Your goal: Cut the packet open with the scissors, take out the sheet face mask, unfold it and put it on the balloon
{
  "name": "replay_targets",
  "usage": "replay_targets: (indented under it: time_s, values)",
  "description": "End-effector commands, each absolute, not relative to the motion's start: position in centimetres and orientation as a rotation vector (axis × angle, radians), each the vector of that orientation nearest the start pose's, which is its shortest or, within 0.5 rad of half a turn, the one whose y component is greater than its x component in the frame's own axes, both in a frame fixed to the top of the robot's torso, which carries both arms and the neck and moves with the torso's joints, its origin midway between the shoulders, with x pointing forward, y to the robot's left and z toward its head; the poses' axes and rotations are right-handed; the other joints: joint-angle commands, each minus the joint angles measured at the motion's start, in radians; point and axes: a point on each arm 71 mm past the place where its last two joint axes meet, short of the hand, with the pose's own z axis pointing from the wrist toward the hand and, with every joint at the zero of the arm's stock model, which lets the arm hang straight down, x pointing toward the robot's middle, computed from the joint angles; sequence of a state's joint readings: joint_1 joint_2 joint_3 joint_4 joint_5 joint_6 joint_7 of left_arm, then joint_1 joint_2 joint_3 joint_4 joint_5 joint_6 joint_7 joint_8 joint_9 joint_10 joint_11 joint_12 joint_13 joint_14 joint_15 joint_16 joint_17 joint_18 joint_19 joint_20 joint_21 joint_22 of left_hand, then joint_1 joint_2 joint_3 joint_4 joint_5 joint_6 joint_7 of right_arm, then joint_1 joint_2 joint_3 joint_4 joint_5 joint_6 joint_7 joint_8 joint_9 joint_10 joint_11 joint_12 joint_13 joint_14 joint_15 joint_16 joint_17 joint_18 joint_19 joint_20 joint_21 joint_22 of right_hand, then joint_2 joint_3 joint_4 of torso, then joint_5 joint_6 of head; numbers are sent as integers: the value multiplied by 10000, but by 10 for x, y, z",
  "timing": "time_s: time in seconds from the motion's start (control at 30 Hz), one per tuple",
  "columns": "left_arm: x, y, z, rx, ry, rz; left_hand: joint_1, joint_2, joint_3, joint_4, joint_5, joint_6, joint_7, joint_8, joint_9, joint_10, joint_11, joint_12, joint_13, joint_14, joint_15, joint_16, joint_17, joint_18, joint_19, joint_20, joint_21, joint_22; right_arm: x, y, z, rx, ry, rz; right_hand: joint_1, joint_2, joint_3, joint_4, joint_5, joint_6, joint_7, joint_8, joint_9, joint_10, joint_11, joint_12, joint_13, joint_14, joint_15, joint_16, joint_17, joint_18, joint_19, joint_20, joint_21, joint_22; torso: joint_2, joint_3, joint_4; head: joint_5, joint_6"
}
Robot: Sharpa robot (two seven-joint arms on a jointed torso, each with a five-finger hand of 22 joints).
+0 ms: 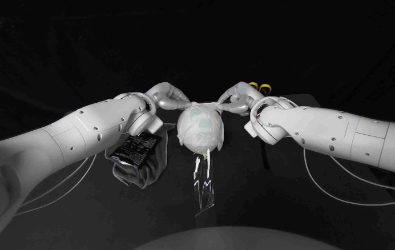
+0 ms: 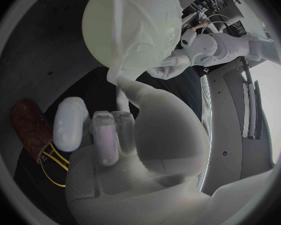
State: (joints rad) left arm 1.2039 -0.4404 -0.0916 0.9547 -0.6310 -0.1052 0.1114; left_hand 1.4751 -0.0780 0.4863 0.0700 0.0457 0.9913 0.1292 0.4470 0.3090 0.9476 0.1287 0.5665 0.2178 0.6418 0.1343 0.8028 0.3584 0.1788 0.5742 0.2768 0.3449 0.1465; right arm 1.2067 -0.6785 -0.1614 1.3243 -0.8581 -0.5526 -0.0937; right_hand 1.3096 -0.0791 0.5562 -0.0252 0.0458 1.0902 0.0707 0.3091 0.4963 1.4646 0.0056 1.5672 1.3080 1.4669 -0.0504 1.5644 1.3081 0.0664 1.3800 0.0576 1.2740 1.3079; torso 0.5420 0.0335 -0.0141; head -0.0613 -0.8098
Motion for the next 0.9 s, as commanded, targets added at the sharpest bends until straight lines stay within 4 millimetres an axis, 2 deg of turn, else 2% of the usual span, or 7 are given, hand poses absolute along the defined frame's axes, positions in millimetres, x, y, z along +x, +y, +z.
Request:
replay_targets:
  time_s: [0.03, 0.9]
  values:
    - [565, 150, -234, -5506, 18395, -10970, -114, 22, 87, -28, 23, -57, 29, 59, 608, 44, -30, 78, 31, 93, -6, 58, -5, 78, 102, 12, 69, 23, 512, -195, -233, 4886, 16904, 7360, -23, 82, 46, 5, 28, 84, 11, 29, 89, 1062, -69, 36, 2628, 1039, -61, 64, 2627, 97, 18, -44, -2, 435, -1, 0, -4, -2, 7]
    - [571, 155, -234, -5555, 18099, -10259, -211, 78, 284, -54, 24, -274, 109, 134, 821, -181, -55, 316, 138, 61, -71, 130, -32, 28, 325, 99, 242, 110, 516, -190, -233, 4985, 16700, 7173, -37, 82, 60, -3, 29, 84, 9, 37, 96, 1062, -70, 36, 2628, 1039, -62, 64, 2627, 98, 16, -45, -7, 433, -1, 1, 5, -35, 5]
